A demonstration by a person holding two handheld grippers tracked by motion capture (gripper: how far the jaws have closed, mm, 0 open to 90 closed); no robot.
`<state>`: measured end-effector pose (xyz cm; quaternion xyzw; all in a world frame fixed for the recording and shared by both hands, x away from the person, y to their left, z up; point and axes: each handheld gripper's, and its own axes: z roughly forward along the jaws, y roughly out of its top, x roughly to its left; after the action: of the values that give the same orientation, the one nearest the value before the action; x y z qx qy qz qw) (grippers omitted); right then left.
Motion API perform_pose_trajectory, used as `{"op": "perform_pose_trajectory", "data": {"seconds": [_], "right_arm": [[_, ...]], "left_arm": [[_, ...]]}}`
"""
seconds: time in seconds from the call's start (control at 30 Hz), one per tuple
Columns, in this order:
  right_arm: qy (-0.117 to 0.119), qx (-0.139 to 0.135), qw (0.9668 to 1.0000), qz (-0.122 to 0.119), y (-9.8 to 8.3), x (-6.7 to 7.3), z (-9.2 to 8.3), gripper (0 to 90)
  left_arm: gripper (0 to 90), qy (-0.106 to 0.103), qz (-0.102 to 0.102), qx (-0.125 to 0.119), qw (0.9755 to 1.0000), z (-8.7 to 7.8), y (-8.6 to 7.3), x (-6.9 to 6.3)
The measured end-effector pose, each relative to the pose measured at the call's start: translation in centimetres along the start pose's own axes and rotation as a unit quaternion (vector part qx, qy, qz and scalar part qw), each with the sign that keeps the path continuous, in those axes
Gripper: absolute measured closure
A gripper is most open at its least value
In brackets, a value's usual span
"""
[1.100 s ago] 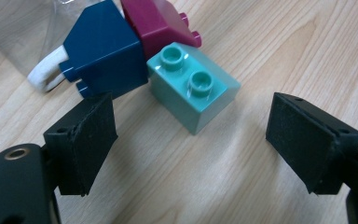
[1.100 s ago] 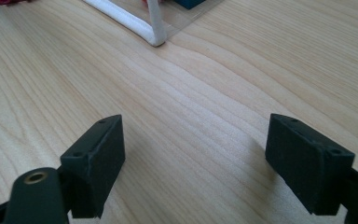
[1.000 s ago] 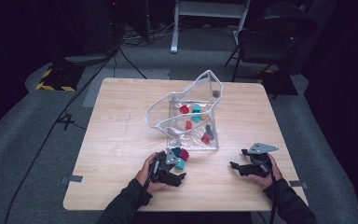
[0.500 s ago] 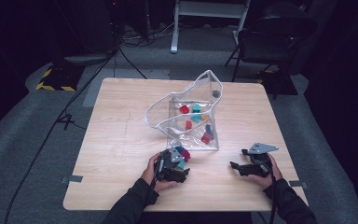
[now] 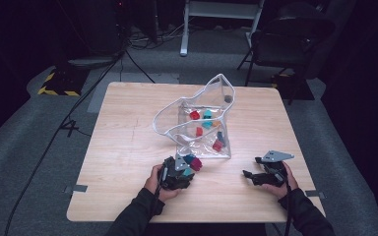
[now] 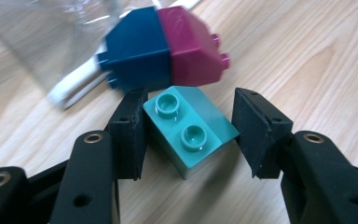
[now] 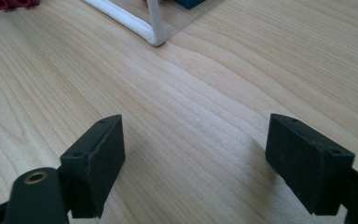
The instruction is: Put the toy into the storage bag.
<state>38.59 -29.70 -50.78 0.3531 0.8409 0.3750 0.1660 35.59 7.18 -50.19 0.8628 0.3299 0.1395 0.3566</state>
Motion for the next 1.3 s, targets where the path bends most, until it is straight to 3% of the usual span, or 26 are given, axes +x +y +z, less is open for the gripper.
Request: {"op": "perform_pose_trajectory", "data": {"seconds": [0.27, 0.47, 0.57, 0.77, 0.93, 1.1, 1.3], "right_arm": [[0.0, 0.0, 1.0, 0.0, 0.0, 0.0, 0.0, 20.2], [0.0, 0.0, 1.0, 0.0, 0.0, 0.0, 0.0, 20.1], [0.0, 0.0, 1.0, 0.0, 0.0, 0.0, 0.0, 20.2], [0.0, 0.0, 1.0, 0.0, 0.0, 0.0, 0.0, 20.1], [0.0, 0.0, 1.0, 0.0, 0.0, 0.0, 0.0, 20.1], [0.0, 0.0, 1.0, 0.0, 0.0, 0.0, 0.0, 20.1], [0.0, 0.0, 1.0, 0.0, 0.0, 0.0, 0.0, 20.1]], "left_arm": [[48.1, 0.019, -0.009, -0.001, 0.9998, -1.9, -1.1, 2.6], [48.1, 0.054, -0.039, -0.01, 0.9977, -3.6, -2.0, 6.0], [48.1, 0.073, -0.058, -0.02, 0.9954, -4.1, -2.0, 8.0], [48.1, 0.091, -0.091, -0.044, 0.9907, -4.9, -1.3, 10.4], [48.1, 0.11, -0.118, -0.066, 0.9847, -5.7, 0.0, 12.6], [48.1, 0.134, -0.121, -0.063, 0.9816, -6.0, 1.6, 14.2], [48.1, 0.15, -0.133, -0.08, 0.9765, -6.9, 4.0, 15.8]]}}
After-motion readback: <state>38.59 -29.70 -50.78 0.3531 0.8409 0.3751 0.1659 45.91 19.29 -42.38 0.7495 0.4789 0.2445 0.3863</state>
